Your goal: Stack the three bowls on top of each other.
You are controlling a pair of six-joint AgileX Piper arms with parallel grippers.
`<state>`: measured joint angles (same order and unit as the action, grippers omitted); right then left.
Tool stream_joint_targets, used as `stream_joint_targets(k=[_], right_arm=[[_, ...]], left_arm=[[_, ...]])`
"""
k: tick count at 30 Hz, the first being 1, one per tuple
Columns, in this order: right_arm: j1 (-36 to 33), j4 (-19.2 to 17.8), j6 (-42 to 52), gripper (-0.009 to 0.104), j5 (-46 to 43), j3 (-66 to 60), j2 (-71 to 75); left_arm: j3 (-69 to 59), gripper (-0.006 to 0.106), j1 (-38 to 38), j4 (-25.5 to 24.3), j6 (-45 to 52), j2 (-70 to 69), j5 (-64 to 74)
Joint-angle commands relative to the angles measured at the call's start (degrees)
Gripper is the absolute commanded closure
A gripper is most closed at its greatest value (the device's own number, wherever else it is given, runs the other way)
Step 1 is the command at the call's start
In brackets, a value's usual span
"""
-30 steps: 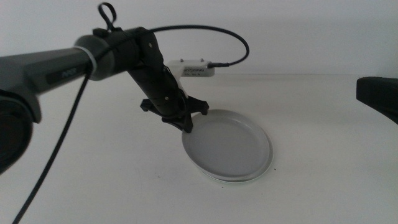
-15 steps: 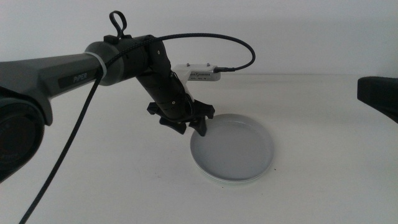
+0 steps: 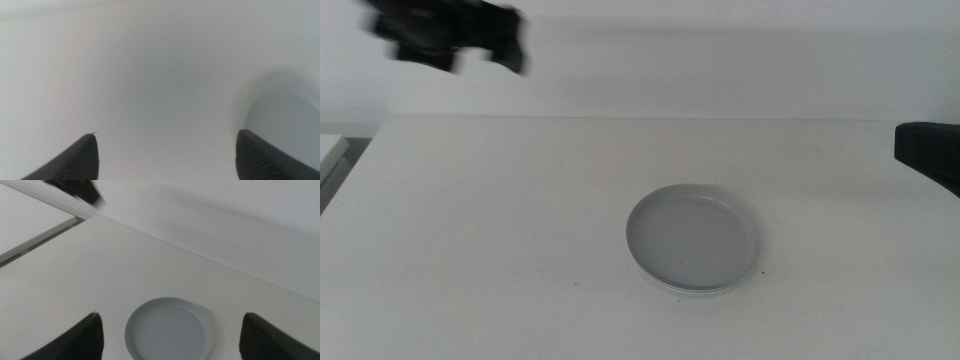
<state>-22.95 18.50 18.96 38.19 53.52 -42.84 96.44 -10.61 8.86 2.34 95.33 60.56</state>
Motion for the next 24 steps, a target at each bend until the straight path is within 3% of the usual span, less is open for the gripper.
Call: stream_joint_targets(k=[1, 5, 8, 24], right_arm=[[0.2, 0.0, 0.0, 0.002, -0.7, -0.1, 0.2], [0.2, 0.0, 0.0, 0.002, -0.7, -0.1, 0.2], [0.2, 0.0, 0.0, 0.002, -0.7, -0.1, 0.2], [0.2, 0.0, 0.0, 0.002, -0.7, -0.1, 0.2]], left_arm=[[-11.7, 0.007, 2.7, -0.2, -0.8, -12.5, -6.6], [-31.2, 0.007, 7.2, 2.2, -0.8, -29.4, -19.6], [-38.0, 0.007, 9.4, 3.2, -0.8, -36.6, -22.5], [-38.9, 0.007, 10.1, 3.7, -0.6, -40.2, -23.1]])
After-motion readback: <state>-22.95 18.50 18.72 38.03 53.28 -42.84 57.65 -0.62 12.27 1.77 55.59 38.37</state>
